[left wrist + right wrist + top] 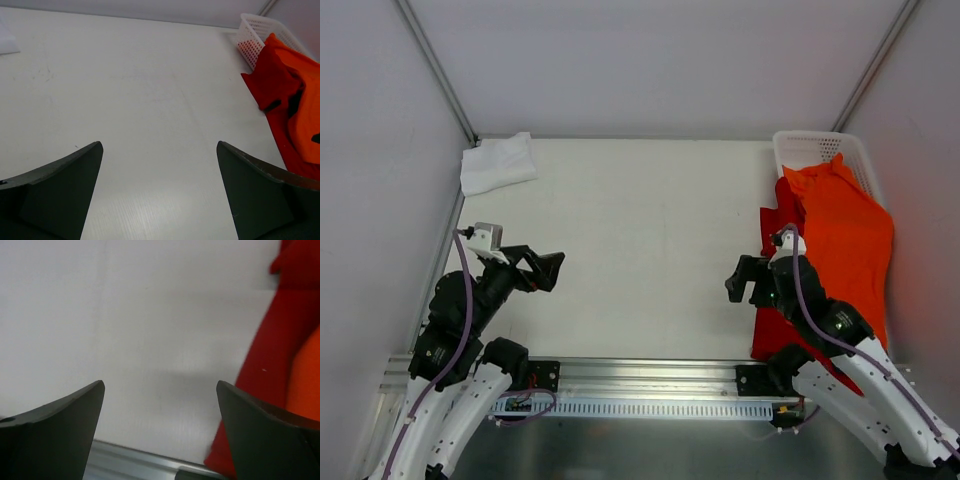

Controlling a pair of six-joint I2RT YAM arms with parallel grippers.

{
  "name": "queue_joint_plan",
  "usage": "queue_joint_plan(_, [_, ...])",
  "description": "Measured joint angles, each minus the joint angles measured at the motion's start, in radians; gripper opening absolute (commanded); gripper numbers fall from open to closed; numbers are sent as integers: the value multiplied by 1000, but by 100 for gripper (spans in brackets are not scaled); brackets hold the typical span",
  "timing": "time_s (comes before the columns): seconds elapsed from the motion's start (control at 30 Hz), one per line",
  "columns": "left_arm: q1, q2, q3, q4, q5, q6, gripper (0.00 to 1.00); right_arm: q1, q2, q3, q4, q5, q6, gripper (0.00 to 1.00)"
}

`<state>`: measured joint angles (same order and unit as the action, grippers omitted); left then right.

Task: Fold and stack the t-shirts
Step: Grab the tshirt from the pile

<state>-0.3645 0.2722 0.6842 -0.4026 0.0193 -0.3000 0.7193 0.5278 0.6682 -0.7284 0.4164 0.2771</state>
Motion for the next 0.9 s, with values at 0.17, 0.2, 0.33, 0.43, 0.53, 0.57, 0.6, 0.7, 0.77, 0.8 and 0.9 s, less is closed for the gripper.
queue_joint_plan(0.17, [0,31,0,0,83,4,99,-179,127,84,48,-383,-89,99])
queue_joint_plan(0.2, [0,39,0,0,88,5,99,-182,182,117,34,-340,-87,99])
queue_joint_plan(0.33, [0,44,0,-4,99,6,99,-306,369,175,48,-139,-56,100])
queue_joint_plan(0.43, [0,24,0,-3,100,6,99,-601,361,50,162,-198,-19,100])
queue_joint_plan(0.53, [0,19,0,-3,103,8,99,-756,393,0,163,-185,0,100])
queue_joint_plan(0.57, [0,19,0,-3,104,9,99,-761,428,10,171,-184,-1,100])
queue_joint_plan(0.6, [0,19,0,-3,105,9,99,-764,475,33,172,-182,-1,99])
queue_joint_plan(0.7, [0,21,0,-3,108,12,99,-772,602,106,202,-173,-8,100])
queue_joint_plan(0.77, [0,21,0,-3,108,13,99,-776,637,135,223,-162,-13,100])
queue_joint_plan(0.8, [0,21,0,-3,108,14,99,-777,644,146,225,-154,-17,99])
queue_joint_plan(0.9, [0,20,0,-3,108,19,99,-777,657,175,231,-130,-26,99])
